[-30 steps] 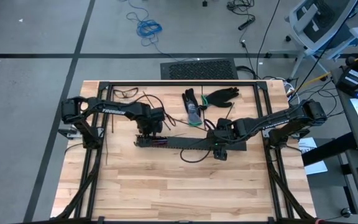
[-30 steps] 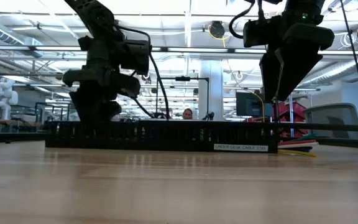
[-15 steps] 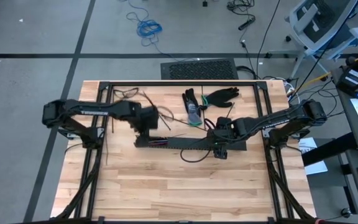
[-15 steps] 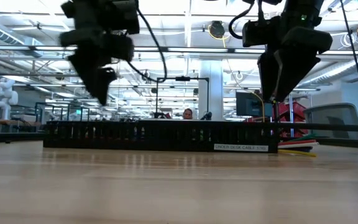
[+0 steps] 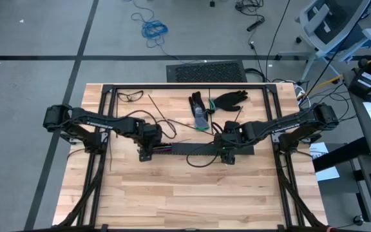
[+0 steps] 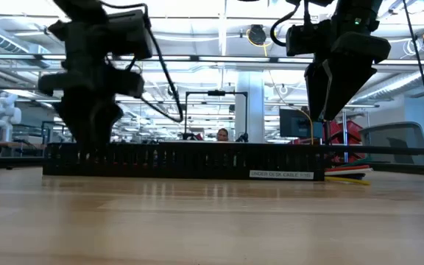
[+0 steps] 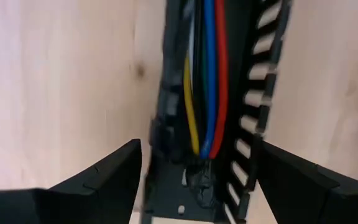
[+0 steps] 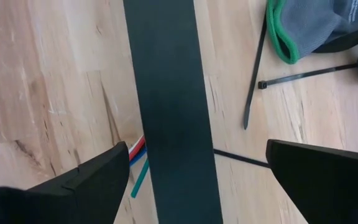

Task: Ziptie cables
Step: Close the black cable duct

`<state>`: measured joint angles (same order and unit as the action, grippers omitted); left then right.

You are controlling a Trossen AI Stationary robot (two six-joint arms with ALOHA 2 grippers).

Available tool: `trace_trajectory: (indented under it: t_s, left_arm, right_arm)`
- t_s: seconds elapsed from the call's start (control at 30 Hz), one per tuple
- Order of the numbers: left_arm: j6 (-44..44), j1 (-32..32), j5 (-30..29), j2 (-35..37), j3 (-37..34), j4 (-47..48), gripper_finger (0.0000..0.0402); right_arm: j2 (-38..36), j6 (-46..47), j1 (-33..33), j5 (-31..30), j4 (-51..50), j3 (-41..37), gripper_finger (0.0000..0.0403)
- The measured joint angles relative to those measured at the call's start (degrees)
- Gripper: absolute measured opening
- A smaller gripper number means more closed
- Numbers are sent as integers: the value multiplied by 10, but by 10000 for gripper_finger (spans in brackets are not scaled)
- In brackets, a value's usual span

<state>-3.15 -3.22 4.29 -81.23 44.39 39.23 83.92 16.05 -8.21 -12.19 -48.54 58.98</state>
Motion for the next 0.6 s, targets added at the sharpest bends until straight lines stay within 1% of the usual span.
trace_trajectory:
  t_s: [0.1, 0.23, 0.33, 0.4, 0.6]
  left_arm:
    - [-2, 4, -1, 0, -30, -22, 293]
    - [-5, 4, -2, 0, -46, -36, 293]
    - [19, 4, -23, 0, -65, -98, 293]
    - [24, 1, -24, -3, -82, -143, 293]
    - [18, -1, -25, -14, -83, -153, 293]
  right_arm:
    - [0, 2, 0, 0, 2, 0, 366]
    - [0, -1, 0, 0, 2, 0, 366]
    - [0, -1, 0, 0, 3, 0, 366]
    - [0, 0, 0, 0, 1, 0, 366]
    - [0, -36, 2, -23, -60, 0, 366]
